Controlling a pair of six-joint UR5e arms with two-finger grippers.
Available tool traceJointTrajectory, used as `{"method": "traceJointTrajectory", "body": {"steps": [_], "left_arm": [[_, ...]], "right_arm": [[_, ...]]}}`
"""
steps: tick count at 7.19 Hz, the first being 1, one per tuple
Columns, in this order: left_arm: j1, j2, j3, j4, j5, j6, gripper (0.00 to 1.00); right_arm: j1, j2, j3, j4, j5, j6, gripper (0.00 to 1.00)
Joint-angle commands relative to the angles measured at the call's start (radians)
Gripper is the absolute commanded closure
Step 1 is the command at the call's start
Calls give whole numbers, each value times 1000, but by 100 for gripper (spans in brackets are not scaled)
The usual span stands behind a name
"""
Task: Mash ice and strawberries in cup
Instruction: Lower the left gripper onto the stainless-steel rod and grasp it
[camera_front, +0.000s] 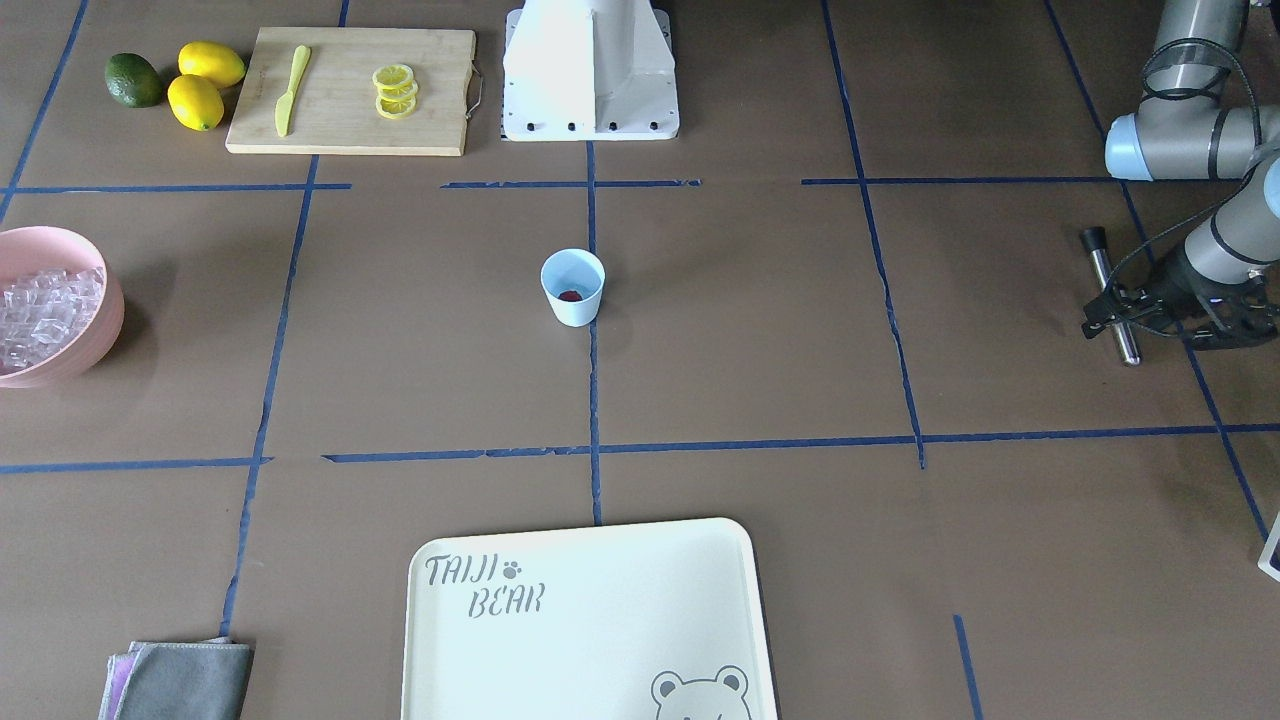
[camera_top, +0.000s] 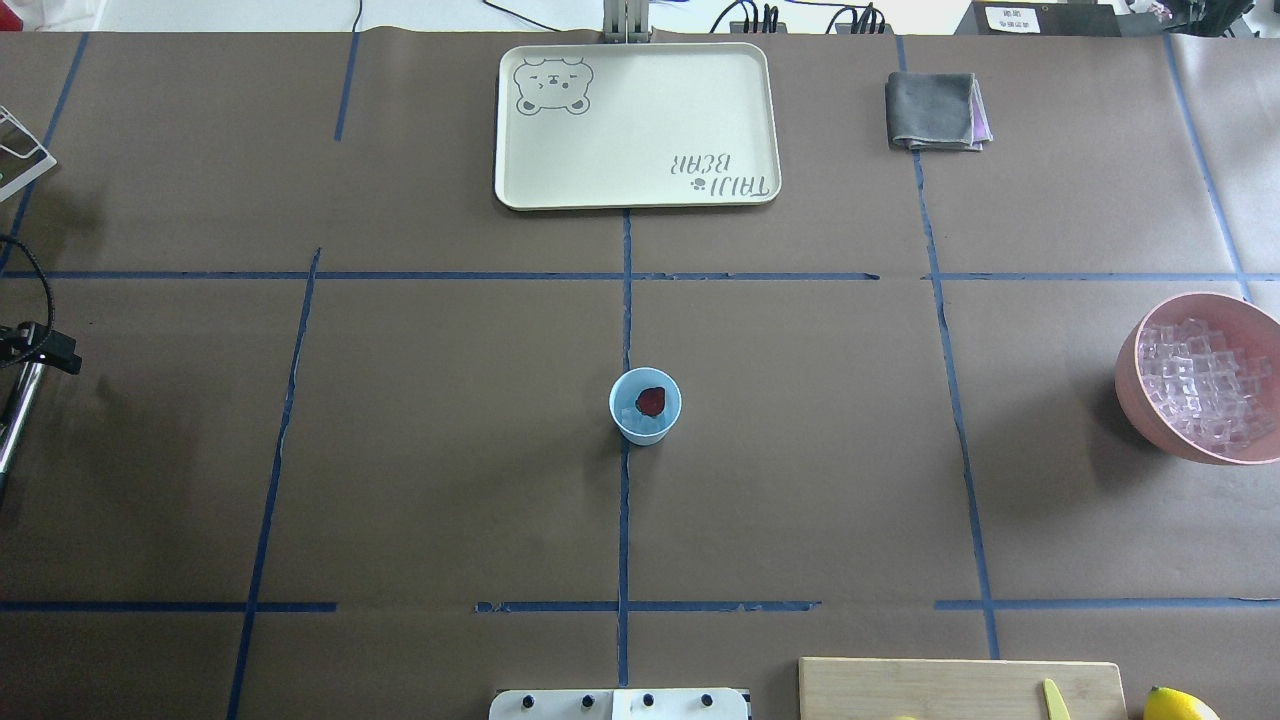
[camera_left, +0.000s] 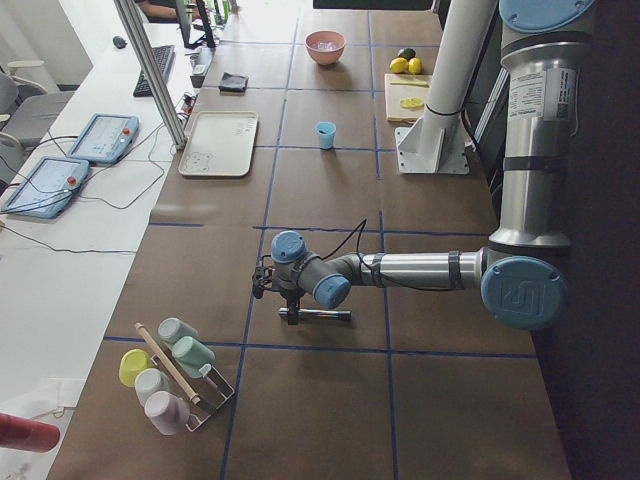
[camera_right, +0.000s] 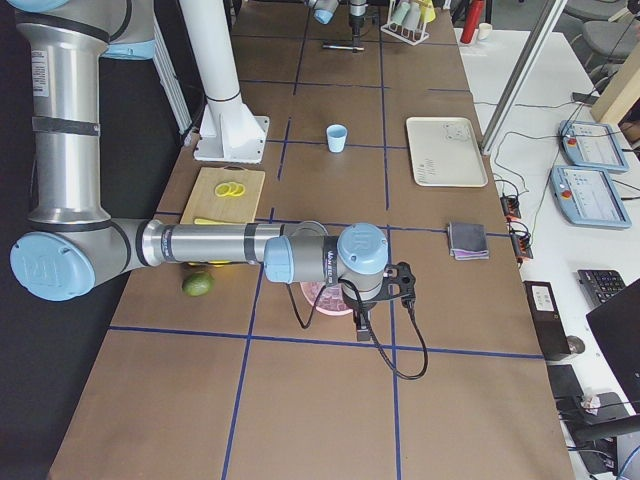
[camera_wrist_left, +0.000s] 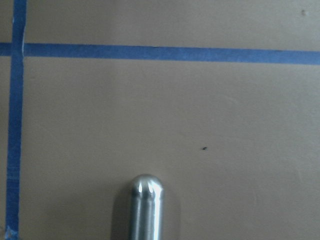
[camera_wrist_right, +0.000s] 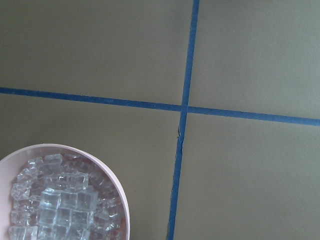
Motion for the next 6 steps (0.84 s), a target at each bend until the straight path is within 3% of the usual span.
{"method": "traceJointTrajectory", "body": {"steps": [1,4,5,6], "left_arm": [[-1,9,3,0,5,0,0],[1,9,21,1,7,-3,3],[1,9,23,1,2,-12,29],[-1,10,22,3,1,-12,65]], "right_arm": [[0,1,-1,1,0,0,1],[0,1,-1,-1,1,0,1],[0,1,-1,1,1,0,1],[0,1,-1,1,1,0,1]]}}
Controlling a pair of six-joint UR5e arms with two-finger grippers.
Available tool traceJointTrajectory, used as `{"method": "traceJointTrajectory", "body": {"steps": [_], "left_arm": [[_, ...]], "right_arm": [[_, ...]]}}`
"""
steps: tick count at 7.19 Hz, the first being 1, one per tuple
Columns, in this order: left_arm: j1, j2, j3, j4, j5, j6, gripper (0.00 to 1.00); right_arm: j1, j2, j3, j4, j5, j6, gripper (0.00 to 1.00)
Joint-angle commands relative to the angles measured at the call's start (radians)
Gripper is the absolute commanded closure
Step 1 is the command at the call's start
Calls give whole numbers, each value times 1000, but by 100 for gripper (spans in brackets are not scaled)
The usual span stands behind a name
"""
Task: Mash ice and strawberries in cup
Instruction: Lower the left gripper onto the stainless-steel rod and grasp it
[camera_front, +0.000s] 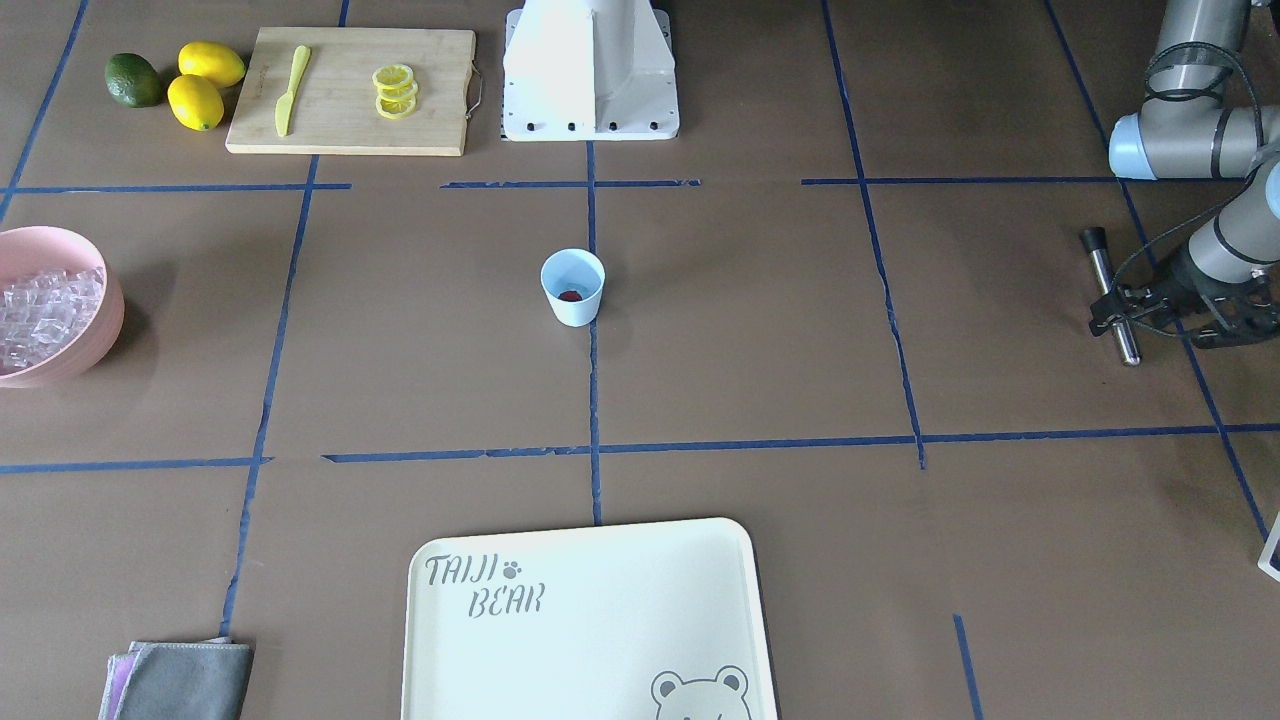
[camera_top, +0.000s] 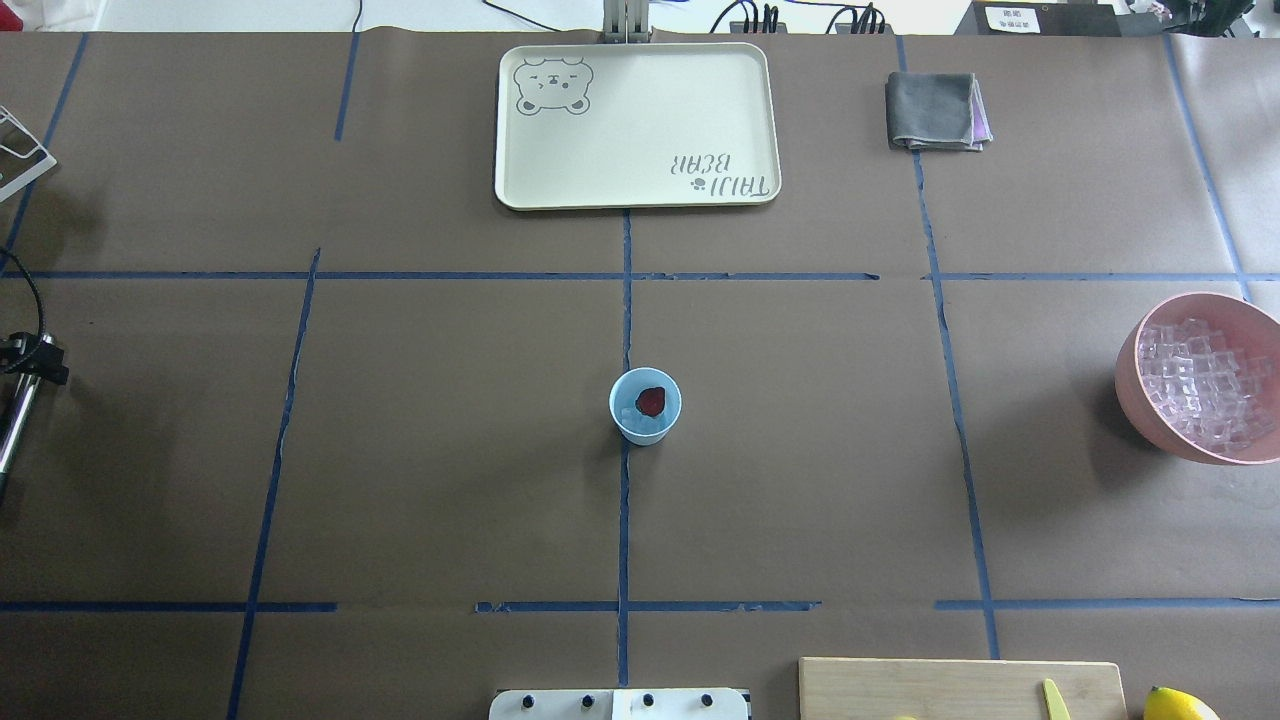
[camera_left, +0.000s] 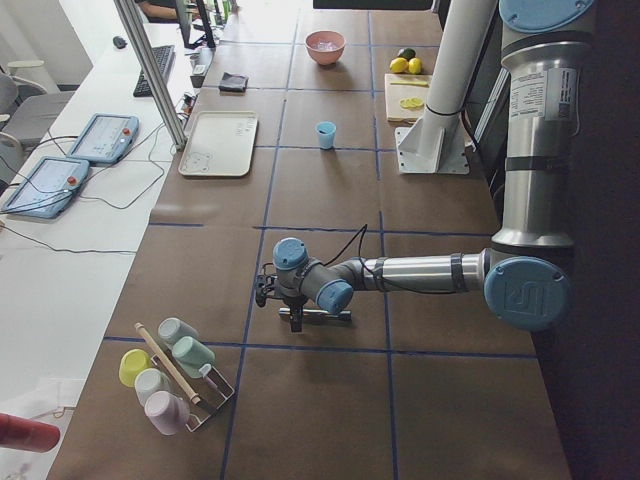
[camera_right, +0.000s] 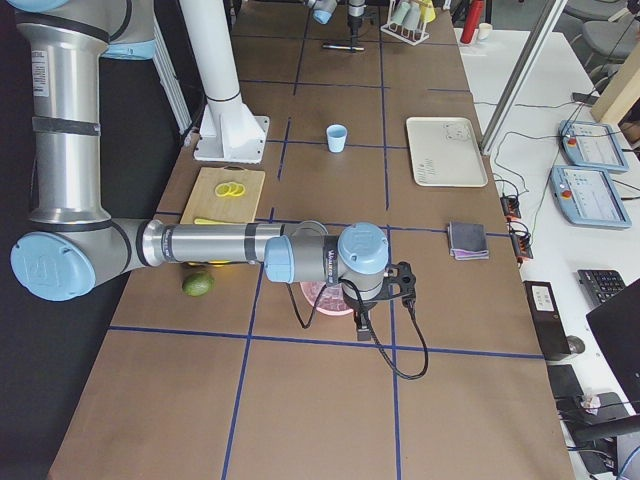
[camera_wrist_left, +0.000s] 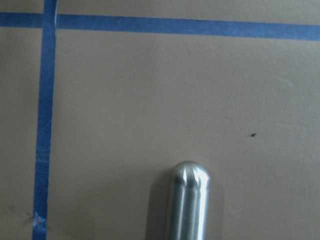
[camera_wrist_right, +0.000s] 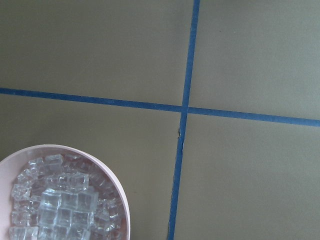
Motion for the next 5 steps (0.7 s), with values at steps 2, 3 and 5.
{"method": "traceJointTrajectory", "body": {"steps": [2,3,5], "left_arm": [[-3,1,-10,7,-3,-2,100],[-6,3,-42,18,-7,-2,100],[-29,-8,-245,193,-36,4,100]], "right_arm": [[0,0,0,1,0,0,1],[0,0,0,-1,-1,0,1],[0,0,2,1,-3,0,1]]}}
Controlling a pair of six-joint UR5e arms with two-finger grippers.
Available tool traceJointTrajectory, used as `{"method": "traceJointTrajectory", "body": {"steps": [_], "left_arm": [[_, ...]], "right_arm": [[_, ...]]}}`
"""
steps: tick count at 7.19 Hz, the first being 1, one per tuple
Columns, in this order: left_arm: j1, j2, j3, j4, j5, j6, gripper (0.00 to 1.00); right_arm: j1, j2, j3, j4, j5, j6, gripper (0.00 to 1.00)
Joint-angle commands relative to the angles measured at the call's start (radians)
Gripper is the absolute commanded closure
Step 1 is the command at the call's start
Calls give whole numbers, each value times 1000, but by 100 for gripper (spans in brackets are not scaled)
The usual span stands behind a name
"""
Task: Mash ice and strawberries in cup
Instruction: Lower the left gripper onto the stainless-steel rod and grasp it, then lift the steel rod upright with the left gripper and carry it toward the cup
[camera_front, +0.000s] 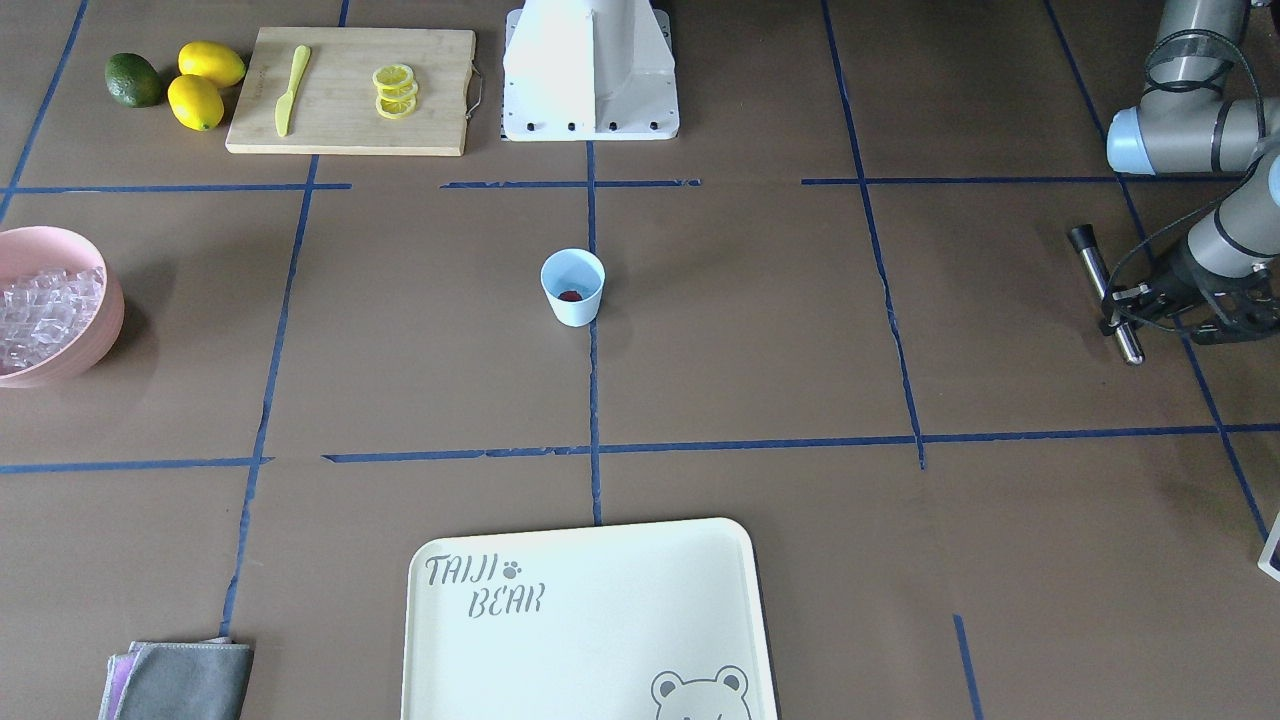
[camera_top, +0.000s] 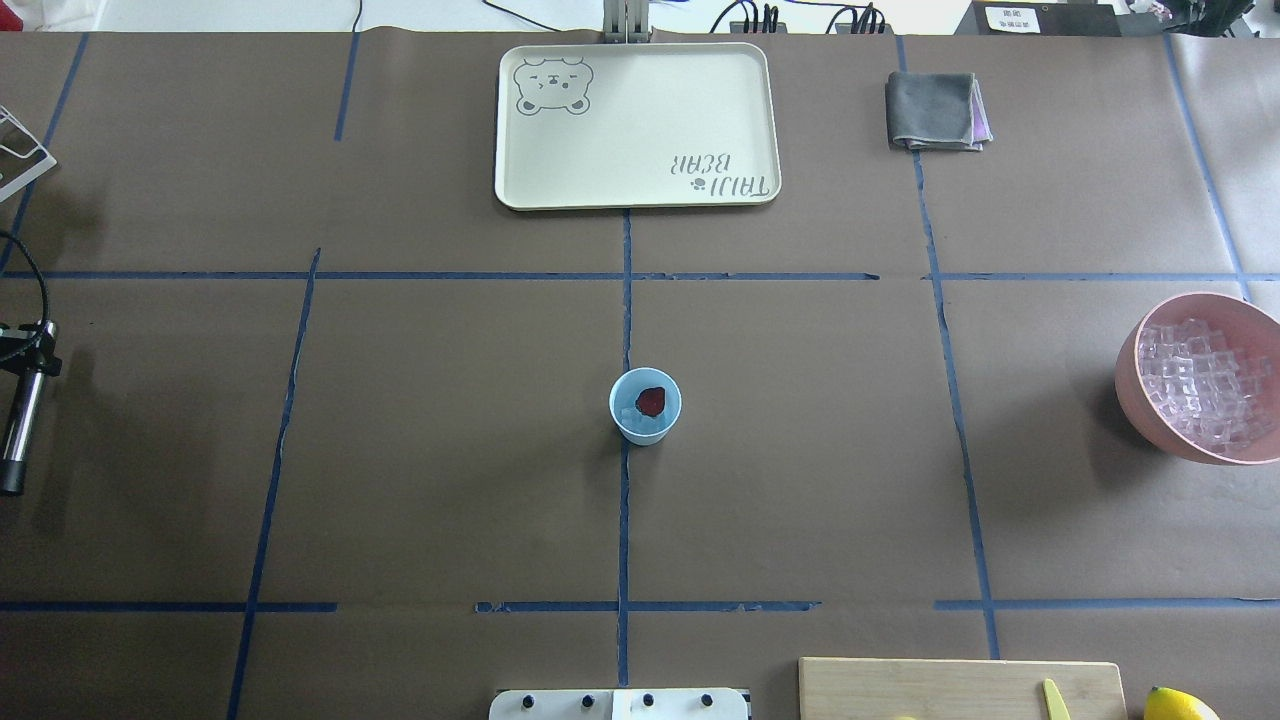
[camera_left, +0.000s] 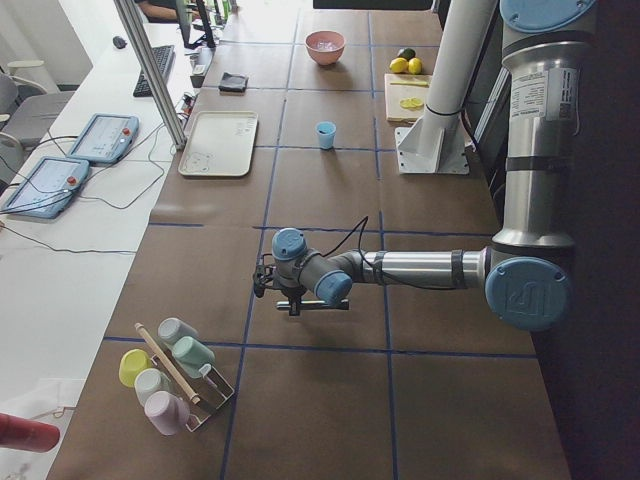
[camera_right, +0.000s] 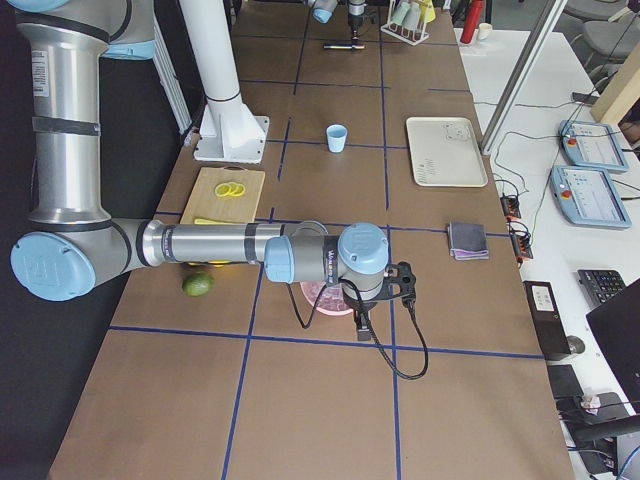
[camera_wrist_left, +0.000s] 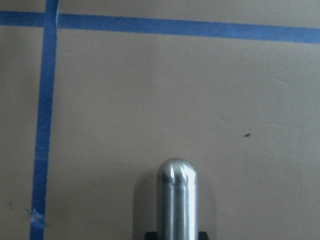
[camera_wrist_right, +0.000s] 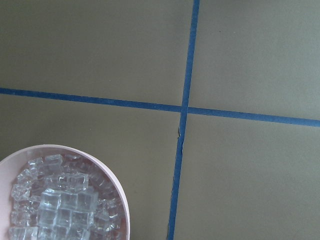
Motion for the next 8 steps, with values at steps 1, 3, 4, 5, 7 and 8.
{"method": "traceJointTrajectory", "body": {"steps": [1,3,4,5,7,8], "left_arm": [[-17,-26,-270,164,-1,11,100],[48,-123,-431,172,126,11,100],[89,-187,-490,172,171,11,100],[111,-262,-543,171,195,9,100],[316,-350,-601,161,525,-4,100],[452,-396,-597,140,702,-11,100]], "right_arm": [[0,0,4,0,-6,-2,1],[0,-2,10,0,-27,-2,1],[0,-3,20,0,-43,-3,1],[0,-9,32,0,-43,-3,1],[0,-18,53,-1,-43,-3,1],[0,-18,54,-1,-43,-3,1]]}}
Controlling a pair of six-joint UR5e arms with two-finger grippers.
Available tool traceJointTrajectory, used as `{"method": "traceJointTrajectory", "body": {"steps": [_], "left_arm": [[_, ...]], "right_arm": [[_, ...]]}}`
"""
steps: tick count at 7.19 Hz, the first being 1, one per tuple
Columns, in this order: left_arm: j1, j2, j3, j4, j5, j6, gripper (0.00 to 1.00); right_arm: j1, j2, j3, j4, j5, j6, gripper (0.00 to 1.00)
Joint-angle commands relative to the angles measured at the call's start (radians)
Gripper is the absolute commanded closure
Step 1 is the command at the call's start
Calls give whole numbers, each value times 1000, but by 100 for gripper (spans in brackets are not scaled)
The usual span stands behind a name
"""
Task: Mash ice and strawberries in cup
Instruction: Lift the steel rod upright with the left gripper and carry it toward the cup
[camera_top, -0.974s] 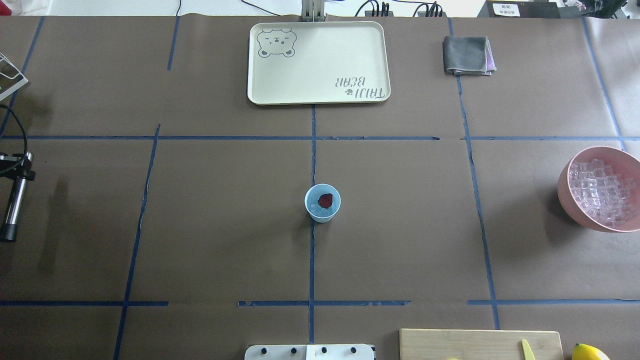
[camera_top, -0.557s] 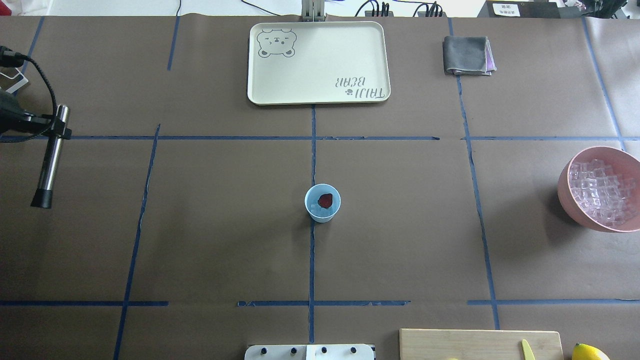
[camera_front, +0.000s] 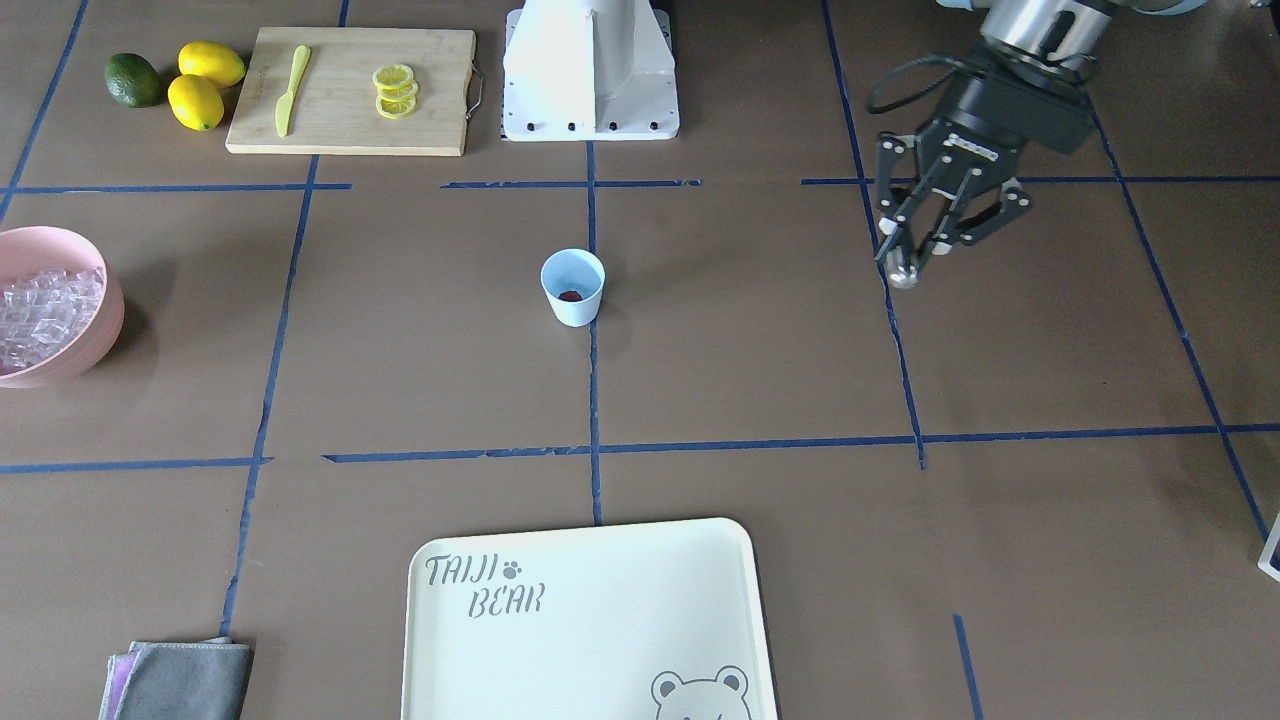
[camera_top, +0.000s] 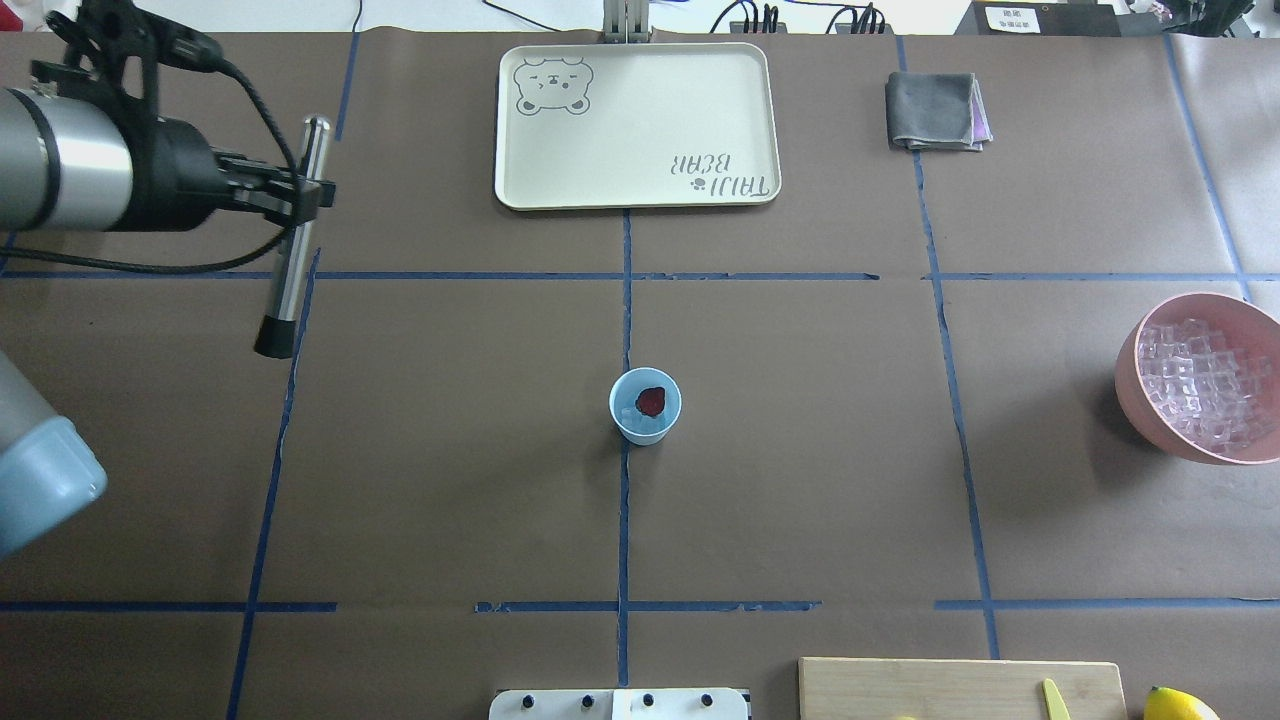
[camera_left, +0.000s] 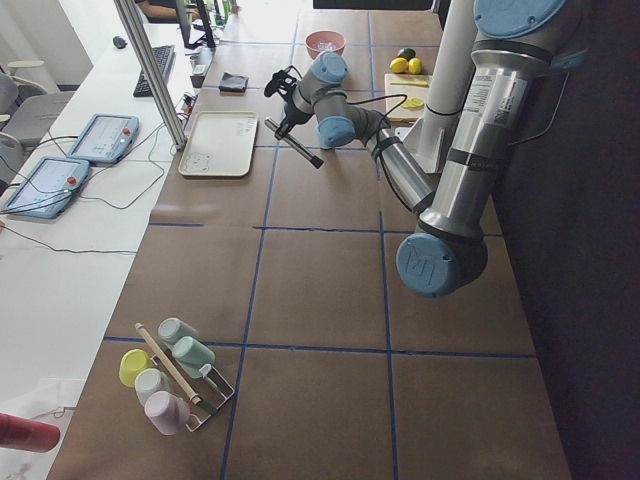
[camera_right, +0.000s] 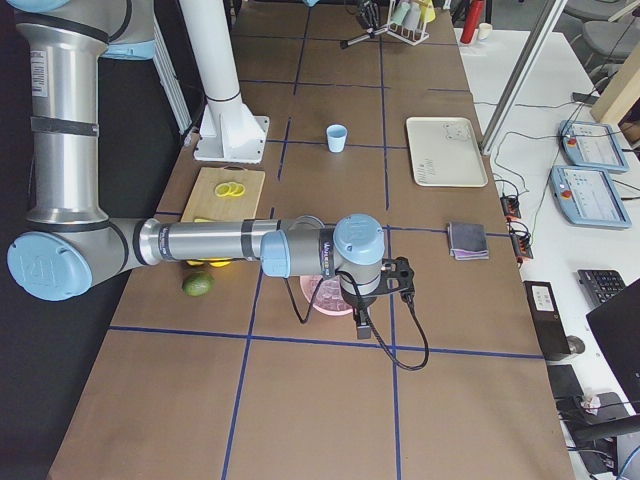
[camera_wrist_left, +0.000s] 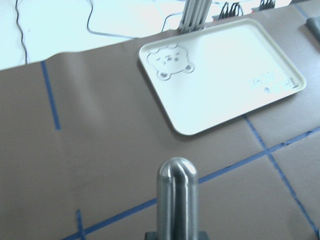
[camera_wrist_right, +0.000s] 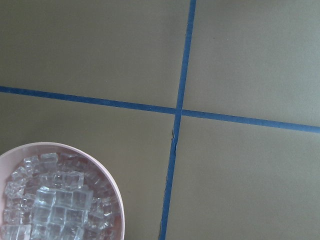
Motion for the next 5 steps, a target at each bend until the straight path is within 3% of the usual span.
{"method": "traceJointTrajectory", "body": {"steps": [1,2,4,5], "left_arm": [[206,-72,-5,-73,301,-62,100],[236,-65,36,-218,316,-85,100],[324,-106,227,-642,472,-102,100],[336,-109,301,-752,533,-107,100]], "right_arm": [[0,1,5,-2,0,0,1],[0,3,5,-2,0,0,1],[0,0,5,-2,0,0,1],[0,0,5,-2,0,0,1]]}}
